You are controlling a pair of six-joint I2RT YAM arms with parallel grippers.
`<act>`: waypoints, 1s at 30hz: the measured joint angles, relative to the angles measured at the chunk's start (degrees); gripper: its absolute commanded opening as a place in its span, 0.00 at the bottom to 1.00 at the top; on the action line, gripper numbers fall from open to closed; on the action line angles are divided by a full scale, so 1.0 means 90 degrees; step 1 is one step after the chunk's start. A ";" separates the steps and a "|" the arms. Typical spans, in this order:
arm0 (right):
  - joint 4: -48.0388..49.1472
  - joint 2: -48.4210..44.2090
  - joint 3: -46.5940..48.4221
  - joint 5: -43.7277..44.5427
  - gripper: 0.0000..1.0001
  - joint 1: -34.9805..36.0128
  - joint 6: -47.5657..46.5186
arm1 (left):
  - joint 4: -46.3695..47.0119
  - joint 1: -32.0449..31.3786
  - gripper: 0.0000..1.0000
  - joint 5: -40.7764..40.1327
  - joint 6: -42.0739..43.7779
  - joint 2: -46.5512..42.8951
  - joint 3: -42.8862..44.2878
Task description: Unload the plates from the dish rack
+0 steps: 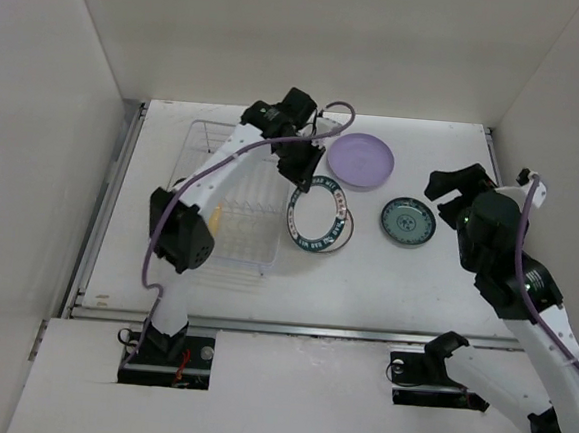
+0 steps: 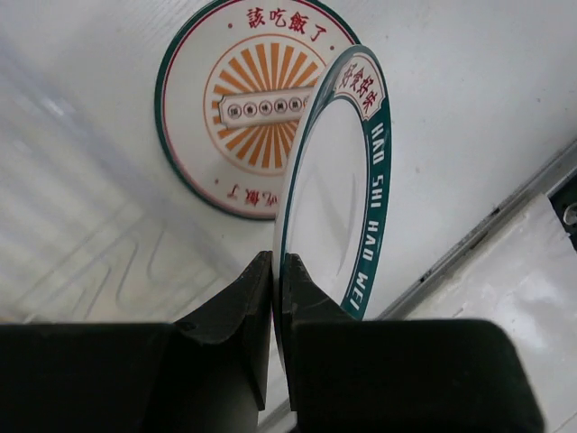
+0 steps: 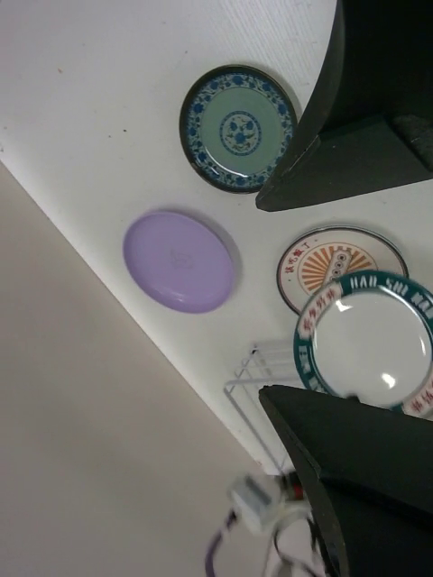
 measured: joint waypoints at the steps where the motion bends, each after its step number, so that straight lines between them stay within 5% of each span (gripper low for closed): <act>1: 0.0000 -0.0117 -0.0022 0.0056 0.84 -0.0002 -0.0007 | 0.0114 -0.0015 0.00 0.0078 -0.0034 0.0357 0.0068; 5: -0.0051 -0.0223 -0.0124 0.0078 0.84 -0.0002 -0.0010 | 0.0420 -0.0017 0.01 0.0231 -0.0136 0.1292 0.0102; 6: -0.0083 -0.0221 -0.0170 0.0070 0.84 -0.0002 -0.0010 | 0.0447 -0.0012 0.09 0.0350 -0.0163 0.1396 0.0104; 13: -0.0245 -0.0177 -0.0328 -0.0078 0.84 -0.0002 -0.0029 | 0.0517 0.0010 0.20 0.0197 -0.0199 0.1481 0.0136; 17: -0.0243 -0.0165 -0.0328 -0.0129 0.84 -0.0002 -0.0134 | 0.0595 0.0010 0.44 -0.0109 -0.0219 0.1481 0.0136; 20: -0.0240 -0.0121 -0.0328 -0.0197 0.84 -0.0002 -0.0226 | 0.0622 0.0010 0.46 -0.0299 -0.0221 0.1481 0.0136; 23: -0.0216 -0.0066 -0.0328 -0.0294 0.84 -0.0002 -0.0316 | 0.0634 0.0010 0.67 -0.0704 -0.0226 0.1481 0.0136; 30: -0.0109 0.0114 -0.0325 -0.0726 0.84 -0.0002 -0.0673 | 0.0505 -0.0087 0.91 -0.1664 -0.0015 0.1115 0.0508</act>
